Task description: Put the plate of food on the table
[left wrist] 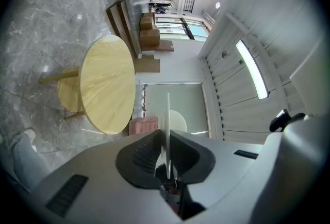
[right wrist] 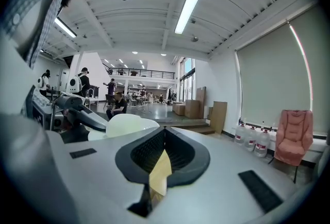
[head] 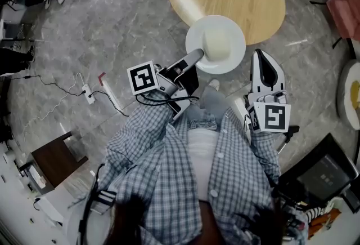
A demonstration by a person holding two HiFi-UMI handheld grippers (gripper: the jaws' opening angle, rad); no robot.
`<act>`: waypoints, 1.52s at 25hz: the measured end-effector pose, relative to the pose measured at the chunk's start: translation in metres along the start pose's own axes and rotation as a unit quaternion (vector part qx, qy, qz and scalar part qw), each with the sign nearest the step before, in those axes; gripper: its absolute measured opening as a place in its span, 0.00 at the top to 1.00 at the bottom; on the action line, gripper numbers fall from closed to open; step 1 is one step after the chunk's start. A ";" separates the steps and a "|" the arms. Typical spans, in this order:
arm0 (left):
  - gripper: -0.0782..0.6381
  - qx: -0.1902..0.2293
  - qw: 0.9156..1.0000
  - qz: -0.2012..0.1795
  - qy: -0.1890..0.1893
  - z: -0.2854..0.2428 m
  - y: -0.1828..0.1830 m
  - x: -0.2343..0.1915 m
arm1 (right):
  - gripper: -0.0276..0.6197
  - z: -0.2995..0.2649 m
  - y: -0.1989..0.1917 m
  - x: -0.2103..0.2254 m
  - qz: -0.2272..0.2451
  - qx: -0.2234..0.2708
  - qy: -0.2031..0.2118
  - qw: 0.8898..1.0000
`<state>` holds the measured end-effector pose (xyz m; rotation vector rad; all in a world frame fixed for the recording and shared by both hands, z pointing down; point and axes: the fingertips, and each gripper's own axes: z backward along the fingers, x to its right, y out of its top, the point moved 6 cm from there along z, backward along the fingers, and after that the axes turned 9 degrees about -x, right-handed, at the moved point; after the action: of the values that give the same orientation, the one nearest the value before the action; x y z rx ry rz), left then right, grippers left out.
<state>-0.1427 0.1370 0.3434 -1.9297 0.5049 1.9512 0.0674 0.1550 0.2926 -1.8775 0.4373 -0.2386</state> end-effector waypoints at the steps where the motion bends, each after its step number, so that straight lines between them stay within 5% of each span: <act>1: 0.85 0.004 1.000 0.000 0.000 -0.005 0.003 -0.004 | 0.95 -0.006 -0.002 0.005 0.001 0.002 0.004 1.000; 15: 0.85 0.041 0.999 0.001 0.004 -0.072 0.045 -0.009 | 0.95 -0.070 0.002 0.080 0.003 0.007 0.035 0.999; 38: 0.85 0.047 0.999 -0.005 -0.001 -0.097 0.031 -0.004 | 0.95 -0.052 -0.006 0.105 -0.003 0.012 0.028 1.000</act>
<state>-0.0730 0.0627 0.3462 -1.8675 0.5754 1.8885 0.1450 0.0689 0.3104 -1.8527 0.4647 -0.3011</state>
